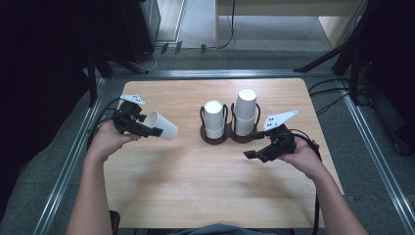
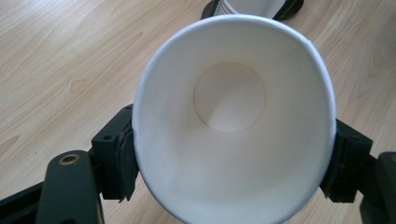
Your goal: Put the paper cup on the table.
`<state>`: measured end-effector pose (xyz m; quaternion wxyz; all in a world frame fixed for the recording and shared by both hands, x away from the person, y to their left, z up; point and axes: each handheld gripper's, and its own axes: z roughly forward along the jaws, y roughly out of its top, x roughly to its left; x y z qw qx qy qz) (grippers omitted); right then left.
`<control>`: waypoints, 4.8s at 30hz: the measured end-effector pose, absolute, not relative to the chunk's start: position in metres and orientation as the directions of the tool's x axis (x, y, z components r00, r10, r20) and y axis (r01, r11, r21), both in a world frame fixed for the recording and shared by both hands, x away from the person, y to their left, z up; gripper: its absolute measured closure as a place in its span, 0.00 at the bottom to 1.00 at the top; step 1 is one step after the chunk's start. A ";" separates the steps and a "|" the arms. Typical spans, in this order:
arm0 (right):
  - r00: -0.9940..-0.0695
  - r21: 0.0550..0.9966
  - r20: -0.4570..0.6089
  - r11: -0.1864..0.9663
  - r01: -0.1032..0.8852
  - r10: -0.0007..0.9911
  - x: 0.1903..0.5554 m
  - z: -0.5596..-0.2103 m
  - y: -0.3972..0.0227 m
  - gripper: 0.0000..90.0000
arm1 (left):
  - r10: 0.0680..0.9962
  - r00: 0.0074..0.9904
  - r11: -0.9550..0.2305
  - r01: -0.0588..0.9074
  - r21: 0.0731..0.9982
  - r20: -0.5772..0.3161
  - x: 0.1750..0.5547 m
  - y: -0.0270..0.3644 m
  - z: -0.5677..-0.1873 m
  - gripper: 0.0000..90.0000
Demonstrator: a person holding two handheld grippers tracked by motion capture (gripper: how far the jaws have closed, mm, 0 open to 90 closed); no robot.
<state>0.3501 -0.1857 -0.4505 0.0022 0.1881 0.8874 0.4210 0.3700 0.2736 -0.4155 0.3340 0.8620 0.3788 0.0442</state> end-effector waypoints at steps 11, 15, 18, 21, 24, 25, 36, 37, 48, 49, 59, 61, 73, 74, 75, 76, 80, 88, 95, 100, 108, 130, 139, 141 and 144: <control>-0.929 0.743 0.150 0.581 0.332 0.338 0.346 -0.453 -0.186 0.26 | 0.745 0.644 -0.467 0.689 0.554 -0.172 0.386 0.281 -0.429 0.25; -0.929 0.740 0.150 0.584 0.333 0.340 0.347 -0.454 -0.185 0.26 | 0.768 0.622 -0.473 0.712 0.520 -0.153 0.391 0.281 -0.435 0.25; -0.930 0.739 0.149 0.587 0.330 0.336 0.347 -0.455 -0.184 0.26 | 0.778 0.610 -0.475 0.726 0.497 -0.147 0.396 0.281 -0.440 0.25; -0.930 0.735 0.150 0.592 0.332 0.336 0.347 -0.455 -0.184 0.26 | 0.791 0.596 -0.480 0.744 0.465 -0.137 0.400 0.280 -0.444 0.25; -0.929 0.734 0.151 0.591 0.334 0.338 0.348 -0.456 -0.184 0.26 | 0.797 0.595 -0.500 0.748 0.436 -0.105 0.402 0.277 -0.448 0.25; -0.928 0.735 0.152 0.590 0.336 0.339 0.348 -0.456 -0.184 0.26 | 0.797 0.595 -0.506 0.748 0.429 -0.098 0.403 0.276 -0.448 0.25; -0.926 0.733 0.155 0.589 0.340 0.343 0.350 -0.457 -0.185 0.26 | 0.815 0.574 -0.513 0.777 0.366 -0.076 0.410 0.273 -0.456 0.25; -0.926 0.734 0.153 0.588 0.340 0.344 0.350 -0.457 -0.185 0.26 | 0.819 0.570 -0.516 0.777 0.359 -0.057 0.410 0.272 -0.456 0.25; -0.924 0.727 0.154 0.593 0.345 0.349 0.351 -0.458 -0.187 0.26 | 0.820 0.569 -0.522 0.786 0.330 -0.060 0.414 0.265 -0.460 0.23; -0.924 0.728 0.155 0.592 0.346 0.350 0.351 -0.458 -0.187 0.26 | 0.820 0.570 -0.524 0.785 0.329 -0.053 0.414 0.264 -0.460 0.23; -0.923 0.732 0.154 0.587 0.346 0.353 0.351 -0.458 -0.187 0.26 | 0.814 0.579 -0.537 0.776 0.331 -0.036 0.414 0.257 -0.460 0.22; -0.923 0.731 0.154 0.588 0.346 0.352 0.351 -0.458 -0.187 0.26 | 0.814 0.579 -0.534 0.776 0.335 -0.043 0.414 0.257 -0.460 0.21; -0.923 0.731 0.154 0.587 0.347 0.354 0.351 -0.457 -0.187 0.26 | 0.816 0.578 -0.543 0.774 0.325 -0.014 0.412 0.257 -0.453 0.22; -0.923 0.731 0.153 0.588 0.346 0.353 0.351 -0.457 -0.187 0.26 | 0.819 0.574 -0.540 0.777 0.323 -0.012 0.412 0.257 -0.453 0.22; -0.923 0.731 0.153 0.588 0.346 0.353 0.351 -0.457 -0.187 0.26 | 0.820 0.572 -0.539 0.780 0.319 -0.015 0.412 0.258 -0.453 0.22; -0.923 0.731 0.153 0.588 0.347 0.353 0.351 -0.457 -0.187 0.26 | 0.822 0.570 -0.540 0.780 0.317 -0.004 0.412 0.257 -0.453 0.22; -0.923 0.732 0.154 0.587 0.346 0.353 0.351 -0.457 -0.187 0.26 | 0.830 0.557 -0.538 0.791 0.291 0.019 0.413 0.257 -0.454 0.22; -0.924 0.732 0.151 0.588 0.344 0.352 0.351 -0.457 -0.187 0.26 | 0.834 0.551 -0.540 0.801 0.260 0.032 0.414 0.253 -0.459 0.21; -0.924 0.732 0.151 0.589 0.343 0.351 0.351 -0.457 -0.187 0.26 | 0.835 0.549 -0.535 0.800 0.271 0.029 0.414 0.253 -0.459 0.20; -0.924 0.732 0.151 0.589 0.343 0.351 0.351 -0.457 -0.187 0.26 | 0.831 0.556 -0.532 0.795 0.291 -0.001 0.414 0.253 -0.457 0.20; -0.924 0.731 0.151 0.589 0.344 0.352 0.351 -0.457 -0.188 0.26 | 0.840 0.543 -0.513 0.802 0.306 -0.013 0.414 0.254 -0.454 0.14; -0.922 0.731 0.151 0.587 0.346 0.356 0.352 -0.457 -0.190 0.26 | 0.839 0.534 -0.446 0.785 0.430 -0.106 0.407 0.266 -0.429 0.11; -0.920 0.731 0.153 0.585 0.351 0.361 0.351 -0.458 -0.191 0.26 | 0.832 0.537 -0.398 0.756 0.519 -0.143 0.400 0.269 -0.411 0.11; -0.919 0.732 0.155 0.583 0.353 0.363 0.352 -0.458 -0.192 0.26 | 0.824 0.550 -0.402 0.739 0.540 -0.138 0.398 0.267 -0.407 0.11; -0.918 0.733 0.157 0.581 0.355 0.363 0.352 -0.457 -0.193 0.26 | 0.813 0.563 -0.399 0.723 0.564 -0.148 0.396 0.263 -0.401 0.11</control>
